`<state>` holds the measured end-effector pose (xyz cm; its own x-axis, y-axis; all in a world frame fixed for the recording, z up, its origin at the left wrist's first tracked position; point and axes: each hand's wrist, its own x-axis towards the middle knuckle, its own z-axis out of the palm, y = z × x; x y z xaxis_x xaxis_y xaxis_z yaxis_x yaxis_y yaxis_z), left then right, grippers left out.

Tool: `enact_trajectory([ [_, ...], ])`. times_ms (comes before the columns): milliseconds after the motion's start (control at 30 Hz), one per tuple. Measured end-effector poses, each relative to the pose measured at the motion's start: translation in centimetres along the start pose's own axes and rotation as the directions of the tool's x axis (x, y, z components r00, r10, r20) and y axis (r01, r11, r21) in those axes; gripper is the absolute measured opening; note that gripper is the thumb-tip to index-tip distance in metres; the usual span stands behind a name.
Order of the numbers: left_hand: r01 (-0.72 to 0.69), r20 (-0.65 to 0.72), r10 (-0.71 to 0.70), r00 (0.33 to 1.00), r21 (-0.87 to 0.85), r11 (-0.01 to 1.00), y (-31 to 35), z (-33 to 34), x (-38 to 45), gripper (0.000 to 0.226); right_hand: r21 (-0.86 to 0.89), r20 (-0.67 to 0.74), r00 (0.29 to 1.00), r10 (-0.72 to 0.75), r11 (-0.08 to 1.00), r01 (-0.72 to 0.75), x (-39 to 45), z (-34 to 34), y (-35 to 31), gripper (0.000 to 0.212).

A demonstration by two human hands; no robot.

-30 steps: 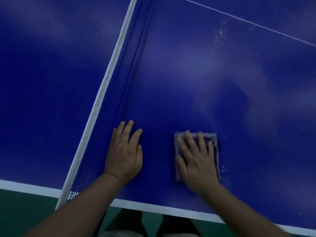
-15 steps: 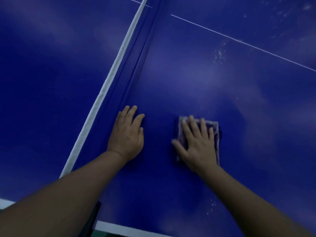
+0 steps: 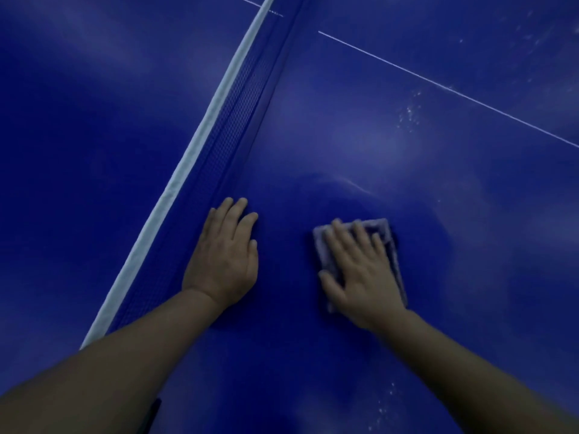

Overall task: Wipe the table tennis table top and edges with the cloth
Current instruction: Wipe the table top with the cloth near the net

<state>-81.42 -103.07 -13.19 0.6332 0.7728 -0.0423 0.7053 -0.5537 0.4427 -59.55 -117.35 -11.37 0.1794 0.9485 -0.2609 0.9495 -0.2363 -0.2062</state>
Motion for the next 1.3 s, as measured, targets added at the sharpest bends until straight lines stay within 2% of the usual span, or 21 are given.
enact_trajectory([
  [100, -0.002, 0.001, 0.002, 1.000, 0.022, 1.000, -0.1, 0.1, 0.0, 0.053, 0.070, -0.106, 0.939, 0.328, 0.944, -0.322, 8.6, -2.1, 0.0, 0.078],
  [167, -0.005, -0.005, 0.005, 1.000, 0.031, 1.000, -0.1, 0.1, 0.0, 0.052, 0.110, -0.129, 0.912, 0.389, 0.920, -0.377, 14.6, -2.9, -2.3, 0.077],
  [233, -0.008, -0.012, 0.009, 1.000, 0.030, 1.000, -0.1, 0.2, 0.0, 0.051, 0.091, -0.138, 0.949, 0.284, 0.958, -0.273, 17.4, -2.6, -5.6, 0.077],
  [333, 0.006, -0.017, -0.006, 1.000, 0.011, 1.000, -0.1, 0.0, 0.1, 0.051, 0.004, -0.110, 0.994, -0.008, 1.000, 0.009, 13.2, -1.5, -7.7, 0.073],
  [400, 0.013, -0.008, -0.013, 1.000, 0.020, 1.000, 0.0, -0.2, 0.0, 0.053, -0.013, -0.059, 0.990, -0.125, 0.992, 0.124, 8.0, -0.8, -6.0, 0.069],
  [467, 0.006, 0.000, -0.006, 1.000, 0.045, 0.999, 0.2, -0.2, 0.1, 0.053, 0.003, -0.031, 0.987, -0.156, 0.988, 0.156, 4.7, -0.5, -3.0, 0.066],
  [533, 0.001, 0.015, -0.002, 1.000, 0.056, 0.998, 0.1, -0.1, 0.1, 0.054, 0.033, -0.036, 0.996, -0.083, 0.996, 0.084, 5.2, -1.0, -0.5, 0.064],
  [600, -0.002, 0.030, 0.000, 1.000, 0.082, 0.997, 0.0, 0.0, 0.1, 0.057, 0.065, -0.095, 0.992, 0.081, 0.995, -0.075, 9.4, -2.1, -0.1, 0.063],
  [700, -0.027, 0.054, 0.020, 0.998, 0.134, 0.991, 0.1, 0.2, 0.1, 0.059, 0.170, -0.161, 0.933, 0.321, 0.941, -0.294, 18.3, -3.9, -2.4, 0.058],
  [733, -0.033, 0.054, 0.025, 0.998, 0.140, 0.990, 0.2, 0.3, 0.1, 0.059, 0.160, -0.174, 0.931, 0.321, 0.942, -0.295, 20.2, -3.9, -3.8, 0.057],
  [800, -0.038, 0.040, 0.033, 0.999, 0.132, 0.991, 0.1, 0.4, 0.3, 0.058, 0.091, -0.209, 0.964, 0.163, 0.985, -0.147, 20.2, -2.7, -6.4, 0.056],
  [867, -0.058, 0.027, 0.056, 0.998, 0.106, 0.993, 0.1, 0.3, 0.6, 0.056, 0.003, -0.184, 0.983, -0.019, 1.000, 0.020, 14.8, -1.2, -6.6, 0.057],
  [933, -0.052, 0.003, 0.052, 0.999, 0.077, 0.996, 0.1, 0.2, 1.5, 0.054, 0.006, -0.159, 0.984, -0.077, 0.997, 0.079, 9.2, -0.3, -4.2, 0.057],
  [1033, -0.027, 0.001, 0.027, 1.000, 0.042, 0.999, 0.2, 0.2, 3.6, 0.057, 0.088, -0.144, 0.988, 0.049, 0.995, -0.037, 8.0, -1.0, 0.6, 0.057],
  [1133, -0.015, -0.007, 0.015, 1.000, 0.036, 0.999, 0.4, 0.4, 6.1, 0.059, 0.194, -0.216, 0.922, 0.320, 0.940, -0.281, 15.5, -3.7, 2.0, 0.053],
  [1200, -0.011, -0.024, 0.012, 1.000, 0.047, 0.999, 0.5, 0.5, 7.5, 0.059, 0.300, -0.213, 0.870, 0.445, 0.877, -0.376, 21.9, -5.5, 1.0, 0.053],
  [1233, -0.009, -0.031, 0.011, 0.999, 0.060, 0.998, 0.6, 0.7, 7.9, 0.058, 0.288, -0.211, 0.878, 0.430, 0.886, -0.364, 24.3, -6.0, 0.0, 0.053],
  [1300, -0.003, -0.039, 0.006, 0.999, 0.077, 0.997, 0.6, 0.7, 8.3, 0.056, 0.126, -0.237, 0.947, 0.218, 0.973, -0.192, 26.2, -5.6, -3.0, 0.055],
])
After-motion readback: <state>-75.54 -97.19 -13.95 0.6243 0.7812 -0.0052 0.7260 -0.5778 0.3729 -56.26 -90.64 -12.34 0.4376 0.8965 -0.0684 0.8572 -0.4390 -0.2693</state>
